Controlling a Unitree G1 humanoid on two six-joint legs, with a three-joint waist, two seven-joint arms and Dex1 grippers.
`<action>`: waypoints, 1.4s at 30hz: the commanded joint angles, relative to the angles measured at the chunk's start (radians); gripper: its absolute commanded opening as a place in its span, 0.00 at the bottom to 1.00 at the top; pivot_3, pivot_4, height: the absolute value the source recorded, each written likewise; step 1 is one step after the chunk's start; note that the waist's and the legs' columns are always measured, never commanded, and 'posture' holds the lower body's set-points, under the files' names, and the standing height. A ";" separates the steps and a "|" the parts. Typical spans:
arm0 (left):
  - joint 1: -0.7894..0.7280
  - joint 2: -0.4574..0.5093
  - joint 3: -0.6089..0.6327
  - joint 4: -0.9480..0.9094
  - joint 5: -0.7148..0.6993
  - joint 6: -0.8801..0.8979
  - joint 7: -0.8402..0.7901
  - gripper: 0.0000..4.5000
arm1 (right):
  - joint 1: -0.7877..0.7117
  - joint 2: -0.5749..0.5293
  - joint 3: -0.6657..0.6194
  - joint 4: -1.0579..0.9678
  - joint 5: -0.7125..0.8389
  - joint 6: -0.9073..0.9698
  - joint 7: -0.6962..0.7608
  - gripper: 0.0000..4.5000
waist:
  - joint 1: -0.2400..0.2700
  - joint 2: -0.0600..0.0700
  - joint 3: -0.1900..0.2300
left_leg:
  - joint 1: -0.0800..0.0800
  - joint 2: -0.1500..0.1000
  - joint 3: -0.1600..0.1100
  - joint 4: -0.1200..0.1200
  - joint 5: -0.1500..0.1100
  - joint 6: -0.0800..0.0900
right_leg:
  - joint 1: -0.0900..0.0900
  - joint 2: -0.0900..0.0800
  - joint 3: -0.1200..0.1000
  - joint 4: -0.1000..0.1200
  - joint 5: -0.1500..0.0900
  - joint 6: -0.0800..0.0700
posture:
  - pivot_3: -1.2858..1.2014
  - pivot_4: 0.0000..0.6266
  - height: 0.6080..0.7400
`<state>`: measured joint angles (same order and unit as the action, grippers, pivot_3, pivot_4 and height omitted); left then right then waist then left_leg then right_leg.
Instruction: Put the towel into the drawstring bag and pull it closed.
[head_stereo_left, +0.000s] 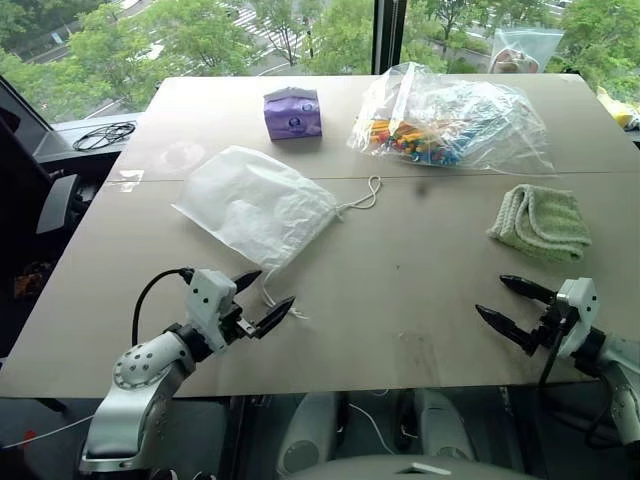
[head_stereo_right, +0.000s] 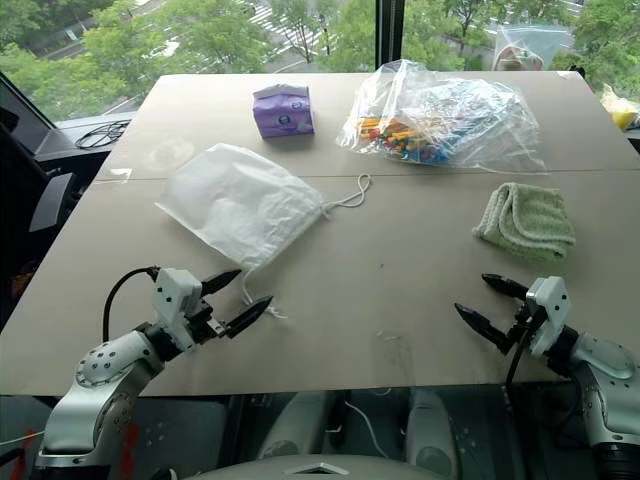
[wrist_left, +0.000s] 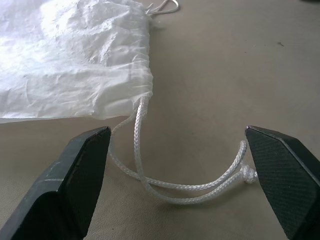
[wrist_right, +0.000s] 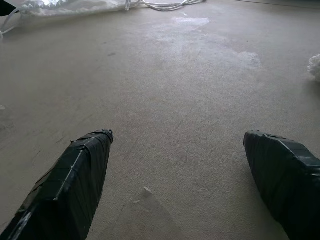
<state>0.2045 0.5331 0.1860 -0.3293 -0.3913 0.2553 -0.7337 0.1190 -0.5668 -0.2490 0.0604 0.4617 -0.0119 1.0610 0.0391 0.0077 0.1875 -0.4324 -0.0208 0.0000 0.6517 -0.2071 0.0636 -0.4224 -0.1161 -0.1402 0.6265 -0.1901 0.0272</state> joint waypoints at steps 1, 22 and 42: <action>0.004 0.004 0.000 -0.007 0.001 -0.029 -0.009 0.99 | -0.002 -0.002 -0.026 -0.023 0.005 -0.033 -0.008 1.00 | 0.000 0.000 0.000 | 0.000 0.000 0.000 0.000 0.000 0.000 | 0.000 0.000 0.000 0.000 0.000 0.000 | 0.52 0.24 1.00; 0.014 -0.022 0.061 -0.046 -0.115 -0.055 -0.047 0.99 | -0.024 0.000 -0.017 -0.014 0.013 -0.050 -0.019 1.00 | 0.000 0.000 0.000 | 0.000 0.000 0.001 0.000 0.000 0.000 | 0.000 0.000 0.001 0.000 0.000 0.000 | 0.52 0.24 1.00; -0.305 -0.286 -0.204 -0.054 0.250 0.228 0.621 0.99 | -0.132 -0.040 0.010 -0.188 0.200 0.150 0.092 1.00 | 0.004 -0.003 0.001 | 0.002 0.000 0.000 0.002 0.002 0.004 | 0.003 0.013 0.011 0.000 0.004 0.006 | 0.52 0.24 1.00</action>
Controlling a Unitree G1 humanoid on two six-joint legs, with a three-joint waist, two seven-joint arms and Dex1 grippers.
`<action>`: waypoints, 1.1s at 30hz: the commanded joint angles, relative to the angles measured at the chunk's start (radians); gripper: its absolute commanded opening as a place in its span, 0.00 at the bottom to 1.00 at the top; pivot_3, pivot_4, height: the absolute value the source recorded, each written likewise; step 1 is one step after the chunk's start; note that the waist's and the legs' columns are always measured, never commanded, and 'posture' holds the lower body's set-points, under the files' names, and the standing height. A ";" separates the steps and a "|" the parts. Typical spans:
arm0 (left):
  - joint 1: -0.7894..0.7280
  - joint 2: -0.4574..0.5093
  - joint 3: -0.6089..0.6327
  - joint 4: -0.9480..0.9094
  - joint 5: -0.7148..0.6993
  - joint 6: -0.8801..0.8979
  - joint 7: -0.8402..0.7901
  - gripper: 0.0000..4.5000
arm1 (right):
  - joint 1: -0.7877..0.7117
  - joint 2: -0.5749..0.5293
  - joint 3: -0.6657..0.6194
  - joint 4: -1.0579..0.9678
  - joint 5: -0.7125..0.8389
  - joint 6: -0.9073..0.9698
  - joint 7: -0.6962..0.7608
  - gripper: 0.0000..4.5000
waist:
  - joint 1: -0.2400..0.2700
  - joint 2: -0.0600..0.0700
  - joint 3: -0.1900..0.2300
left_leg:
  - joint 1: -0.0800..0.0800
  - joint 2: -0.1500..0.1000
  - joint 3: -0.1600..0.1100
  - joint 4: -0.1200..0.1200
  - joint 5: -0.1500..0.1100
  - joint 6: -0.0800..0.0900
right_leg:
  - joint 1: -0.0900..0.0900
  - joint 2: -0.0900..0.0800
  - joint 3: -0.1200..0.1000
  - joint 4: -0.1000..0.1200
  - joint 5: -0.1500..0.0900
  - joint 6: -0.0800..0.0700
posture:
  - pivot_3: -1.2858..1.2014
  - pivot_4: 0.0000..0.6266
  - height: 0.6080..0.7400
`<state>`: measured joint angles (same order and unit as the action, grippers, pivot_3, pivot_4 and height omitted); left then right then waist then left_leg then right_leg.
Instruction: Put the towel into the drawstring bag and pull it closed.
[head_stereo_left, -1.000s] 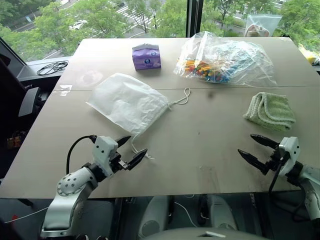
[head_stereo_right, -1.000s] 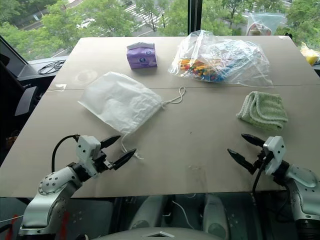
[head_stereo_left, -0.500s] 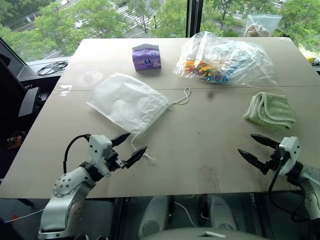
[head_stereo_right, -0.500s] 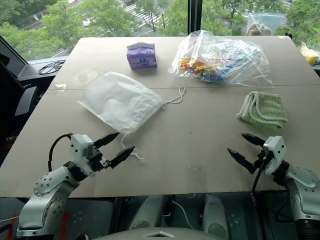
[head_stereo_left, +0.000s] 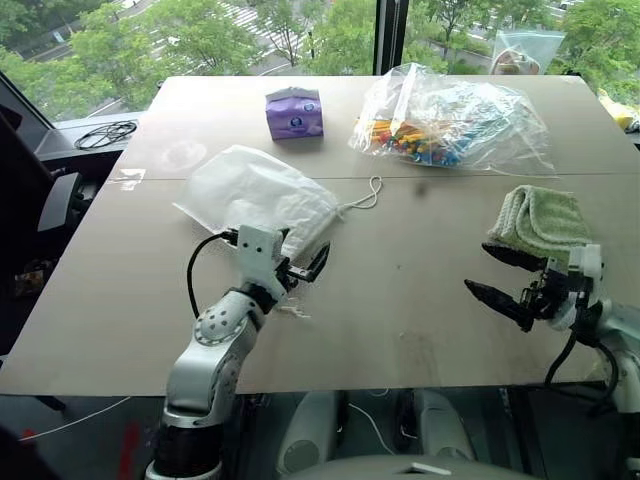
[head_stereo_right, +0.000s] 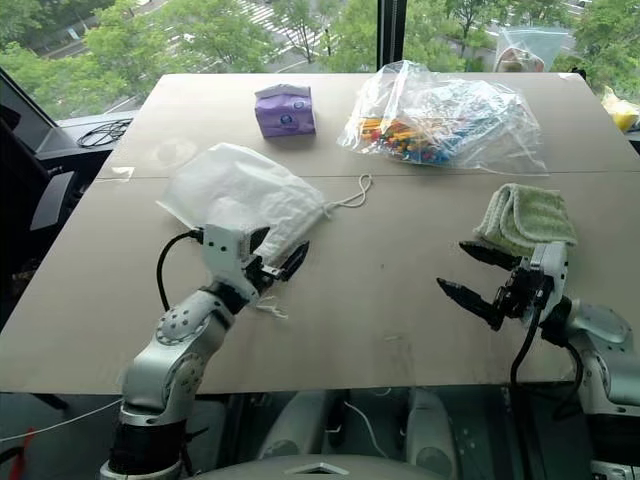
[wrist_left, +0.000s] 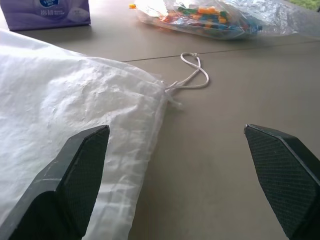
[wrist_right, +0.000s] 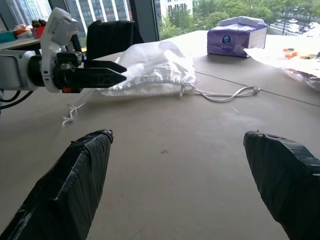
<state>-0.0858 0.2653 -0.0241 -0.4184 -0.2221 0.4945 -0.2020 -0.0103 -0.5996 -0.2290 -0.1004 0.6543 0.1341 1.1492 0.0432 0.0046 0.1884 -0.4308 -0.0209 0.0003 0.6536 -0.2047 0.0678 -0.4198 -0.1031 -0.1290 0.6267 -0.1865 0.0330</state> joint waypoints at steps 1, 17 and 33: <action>-0.017 -0.026 0.004 0.055 0.099 -0.017 0.105 0.99 | -0.002 -0.006 -0.010 -0.024 0.005 0.003 0.002 1.00 | -0.001 0.000 0.000 | 0.000 0.000 0.000 0.000 0.000 0.000 | 0.000 0.000 0.000 0.000 0.000 0.000 | 0.52 0.24 1.00; -0.039 0.041 -0.121 0.147 0.386 -0.162 0.128 0.75 | 0.023 -0.002 -0.027 -0.002 -0.001 -0.003 0.010 1.00 | 0.003 -0.001 0.000 | 0.000 0.000 0.001 0.000 -0.002 -0.003 | -0.001 -0.001 0.002 0.000 0.000 0.000 | 0.52 0.24 1.00; -0.040 0.016 -0.092 0.188 0.423 -0.171 0.133 0.01 | 0.011 -0.002 -0.035 0.018 -0.007 -0.015 0.004 1.00 | 0.002 -0.001 0.000 | 0.000 0.000 0.001 0.000 -0.002 -0.003 | -0.001 -0.001 0.002 0.000 0.000 0.000 | 0.52 0.24 1.00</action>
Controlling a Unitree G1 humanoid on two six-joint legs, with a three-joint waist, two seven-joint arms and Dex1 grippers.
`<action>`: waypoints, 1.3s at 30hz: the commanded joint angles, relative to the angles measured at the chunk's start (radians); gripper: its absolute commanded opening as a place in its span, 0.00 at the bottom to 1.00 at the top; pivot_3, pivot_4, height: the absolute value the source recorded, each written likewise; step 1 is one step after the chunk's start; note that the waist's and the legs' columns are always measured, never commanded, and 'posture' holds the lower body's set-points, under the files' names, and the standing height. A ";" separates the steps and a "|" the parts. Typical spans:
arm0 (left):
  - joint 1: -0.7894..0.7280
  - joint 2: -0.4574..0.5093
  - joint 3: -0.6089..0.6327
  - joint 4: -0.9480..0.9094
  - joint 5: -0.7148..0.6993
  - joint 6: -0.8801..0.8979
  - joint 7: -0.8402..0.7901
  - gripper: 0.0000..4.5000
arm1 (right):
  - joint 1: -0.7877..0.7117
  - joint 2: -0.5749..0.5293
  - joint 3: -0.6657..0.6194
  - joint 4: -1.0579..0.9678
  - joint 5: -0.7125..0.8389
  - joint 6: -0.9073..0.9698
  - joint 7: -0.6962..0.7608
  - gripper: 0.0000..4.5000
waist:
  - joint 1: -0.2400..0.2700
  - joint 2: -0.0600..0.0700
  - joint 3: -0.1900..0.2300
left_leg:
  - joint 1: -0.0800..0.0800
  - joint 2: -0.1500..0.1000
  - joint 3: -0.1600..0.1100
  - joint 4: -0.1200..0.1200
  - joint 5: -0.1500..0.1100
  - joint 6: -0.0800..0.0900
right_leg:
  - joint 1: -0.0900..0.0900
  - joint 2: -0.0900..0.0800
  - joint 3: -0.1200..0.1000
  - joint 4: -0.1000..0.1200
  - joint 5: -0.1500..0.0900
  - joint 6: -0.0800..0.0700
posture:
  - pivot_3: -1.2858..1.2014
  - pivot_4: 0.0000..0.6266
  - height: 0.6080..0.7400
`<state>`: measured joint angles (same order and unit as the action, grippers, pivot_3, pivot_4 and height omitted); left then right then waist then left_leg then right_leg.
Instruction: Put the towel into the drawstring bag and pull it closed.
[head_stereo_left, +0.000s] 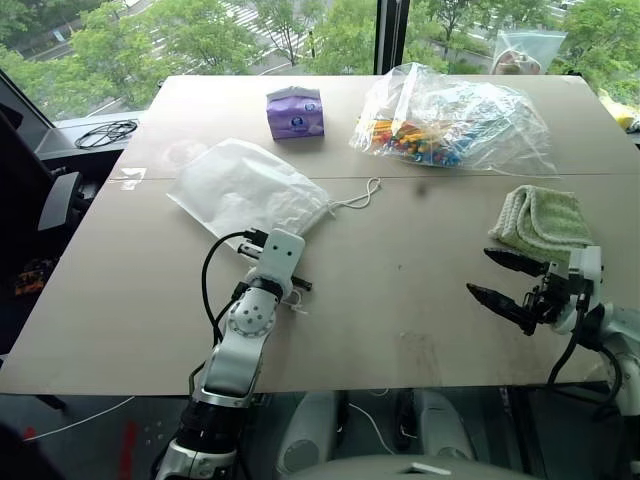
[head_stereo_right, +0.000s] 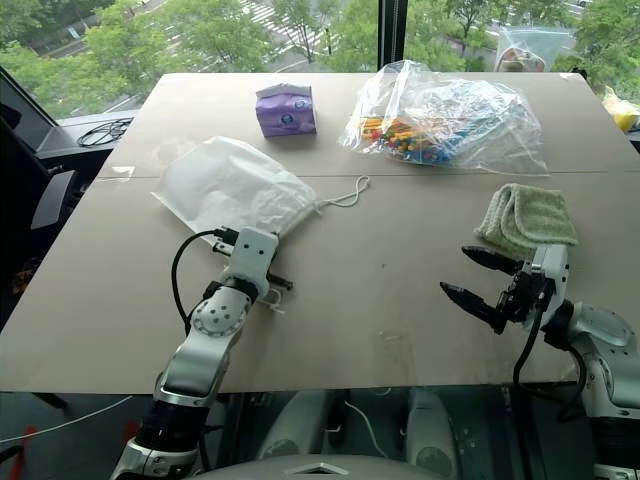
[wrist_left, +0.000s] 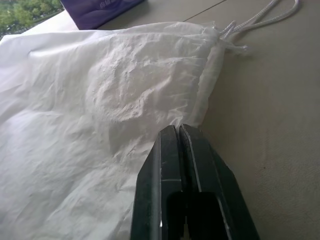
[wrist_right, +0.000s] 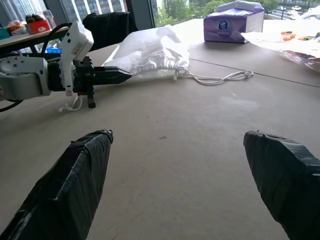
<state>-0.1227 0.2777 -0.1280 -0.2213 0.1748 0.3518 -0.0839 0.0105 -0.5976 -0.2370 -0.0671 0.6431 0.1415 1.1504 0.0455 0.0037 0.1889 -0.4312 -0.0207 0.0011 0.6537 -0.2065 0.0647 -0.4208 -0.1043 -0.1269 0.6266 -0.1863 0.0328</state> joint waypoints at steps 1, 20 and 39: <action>-0.003 0.005 0.017 -0.010 0.030 -0.031 0.017 0.01 | -0.010 -0.003 -0.026 -0.016 0.003 -0.024 0.002 1.00 | 0.000 0.000 0.000 | 0.000 0.000 0.000 0.000 0.000 0.000 | 0.000 0.000 0.000 0.000 0.000 0.000 | 0.52 0.24 1.00; -0.069 0.010 0.036 0.071 0.157 -0.120 0.127 0.57 | -0.007 0.014 -0.031 0.025 -0.023 -0.070 -0.012 1.00 | 0.001 0.000 0.000 | 0.000 0.000 0.000 0.000 0.002 0.004 | 0.000 0.000 0.000 0.000 0.000 0.000 | 0.52 0.24 1.00; -0.160 0.040 0.055 0.258 0.288 -0.093 0.242 0.57 | -0.023 0.013 -0.043 0.040 -0.034 -0.092 -0.032 1.00 | -0.001 0.000 0.000 | 0.001 0.000 0.001 0.001 0.002 0.004 | 0.000 0.001 0.000 0.001 0.001 -0.002 | 0.52 0.24 1.00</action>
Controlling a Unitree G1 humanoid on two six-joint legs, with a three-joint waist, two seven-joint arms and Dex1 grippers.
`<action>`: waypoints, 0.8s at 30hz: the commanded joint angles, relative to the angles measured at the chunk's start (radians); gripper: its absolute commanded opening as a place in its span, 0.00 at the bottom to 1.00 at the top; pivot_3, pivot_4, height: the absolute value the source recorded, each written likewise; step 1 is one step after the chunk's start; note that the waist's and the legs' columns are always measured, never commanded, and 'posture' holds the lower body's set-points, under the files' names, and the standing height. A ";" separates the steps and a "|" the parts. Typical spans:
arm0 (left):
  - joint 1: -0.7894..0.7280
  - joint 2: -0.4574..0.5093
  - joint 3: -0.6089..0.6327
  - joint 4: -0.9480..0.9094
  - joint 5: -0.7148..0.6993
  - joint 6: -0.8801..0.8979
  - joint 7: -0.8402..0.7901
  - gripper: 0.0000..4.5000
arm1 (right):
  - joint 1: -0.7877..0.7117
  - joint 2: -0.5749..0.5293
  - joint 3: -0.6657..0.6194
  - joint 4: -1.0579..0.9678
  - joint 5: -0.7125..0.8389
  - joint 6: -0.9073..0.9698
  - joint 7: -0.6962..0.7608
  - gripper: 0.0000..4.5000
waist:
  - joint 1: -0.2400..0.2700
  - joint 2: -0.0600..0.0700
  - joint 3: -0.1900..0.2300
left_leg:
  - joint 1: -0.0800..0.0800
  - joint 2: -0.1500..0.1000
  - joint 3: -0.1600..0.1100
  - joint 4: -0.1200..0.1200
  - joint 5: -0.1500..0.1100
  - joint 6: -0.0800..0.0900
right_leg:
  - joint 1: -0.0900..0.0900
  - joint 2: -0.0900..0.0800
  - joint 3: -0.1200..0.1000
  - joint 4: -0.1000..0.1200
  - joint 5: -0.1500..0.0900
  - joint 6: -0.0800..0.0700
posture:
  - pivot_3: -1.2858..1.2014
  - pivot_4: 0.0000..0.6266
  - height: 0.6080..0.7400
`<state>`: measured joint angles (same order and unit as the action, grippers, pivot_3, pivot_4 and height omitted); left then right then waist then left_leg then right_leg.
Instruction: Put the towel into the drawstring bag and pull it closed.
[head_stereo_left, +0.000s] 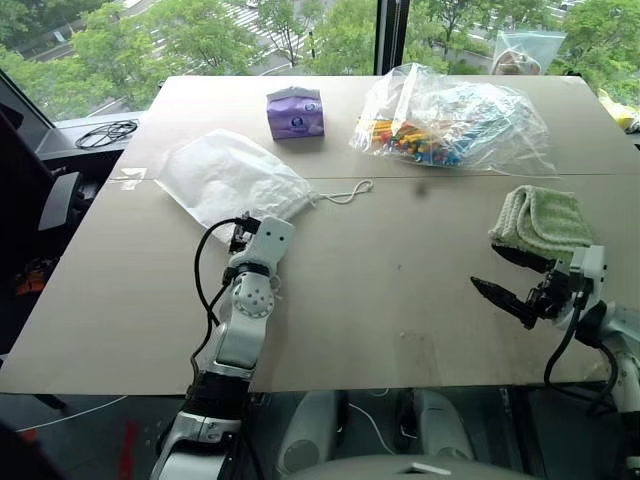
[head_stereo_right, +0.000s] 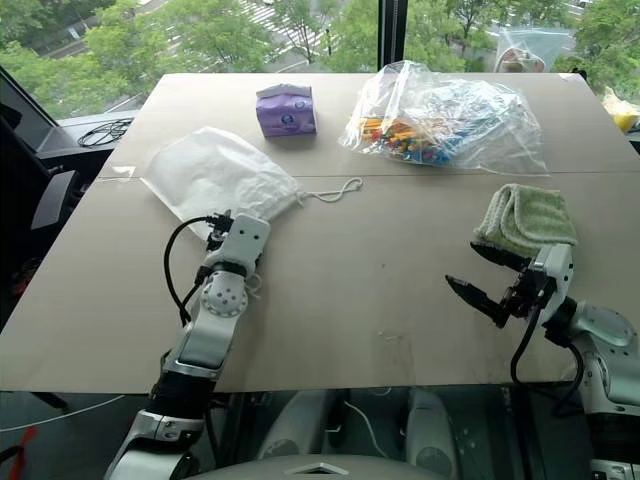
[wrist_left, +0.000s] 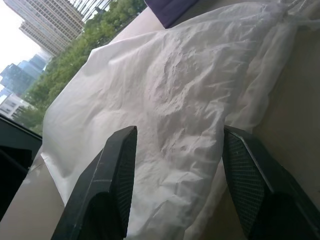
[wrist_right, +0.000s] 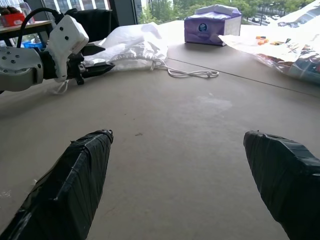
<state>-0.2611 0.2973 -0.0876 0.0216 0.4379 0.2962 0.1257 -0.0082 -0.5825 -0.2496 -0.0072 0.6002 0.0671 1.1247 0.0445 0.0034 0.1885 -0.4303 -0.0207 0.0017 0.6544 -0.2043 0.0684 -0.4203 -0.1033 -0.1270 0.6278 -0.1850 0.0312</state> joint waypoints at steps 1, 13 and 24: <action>-0.028 0.024 0.017 0.030 0.023 -0.048 0.038 0.45 | -0.003 -0.001 -0.030 -0.022 0.009 -0.018 -0.007 1.00 | 0.000 0.000 0.000 | 0.000 0.000 0.000 0.000 0.000 0.000 | 0.000 0.000 0.000 0.000 0.000 0.000 | 0.52 0.24 1.00; -0.101 0.026 0.044 0.035 0.005 -0.053 0.026 0.01 | -0.019 -0.002 -0.038 -0.041 -0.022 -0.029 -0.088 1.00 | 0.006 0.000 -0.001 | 0.000 0.000 0.000 0.001 0.000 0.000 | 0.001 -0.001 0.000 0.000 0.001 0.000 | 0.52 0.24 1.00; -0.274 0.015 0.053 -0.121 -0.024 0.164 -0.146 0.01 | -0.324 -0.023 -0.009 0.105 -0.509 0.105 -0.786 1.00 | 0.003 -0.002 -0.001 | -0.001 0.000 0.008 0.001 0.001 0.000 | -0.003 0.000 0.003 0.001 0.005 -0.001 | 0.52 0.24 1.00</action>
<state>-0.4969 0.3183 -0.0413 -0.0374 0.4242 0.4223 0.0019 -0.3029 -0.5921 -0.2404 0.0841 0.1166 0.1443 0.3901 0.0480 0.0017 0.1878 -0.4311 -0.0211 0.0109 0.6558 -0.2036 0.0684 -0.4232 -0.1029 -0.1232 0.6281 -0.1803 0.0309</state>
